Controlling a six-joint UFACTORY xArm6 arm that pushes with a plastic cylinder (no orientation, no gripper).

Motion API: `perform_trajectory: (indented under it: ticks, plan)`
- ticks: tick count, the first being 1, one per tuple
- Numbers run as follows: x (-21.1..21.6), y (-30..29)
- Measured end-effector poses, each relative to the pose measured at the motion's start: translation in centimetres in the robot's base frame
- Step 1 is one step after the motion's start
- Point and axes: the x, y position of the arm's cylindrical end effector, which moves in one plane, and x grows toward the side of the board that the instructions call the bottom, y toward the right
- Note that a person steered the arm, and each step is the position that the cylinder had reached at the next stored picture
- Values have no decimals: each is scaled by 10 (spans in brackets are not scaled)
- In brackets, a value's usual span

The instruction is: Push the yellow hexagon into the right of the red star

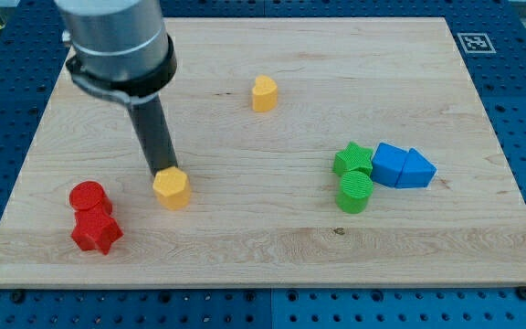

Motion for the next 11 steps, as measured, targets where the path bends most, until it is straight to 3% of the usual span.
perform_trajectory:
  ticks: [2, 3, 5, 7, 11]
  plan:
    - [-11, 25]
    - [4, 59]
    - [60, 22]
    - [28, 47]
    - [19, -15]
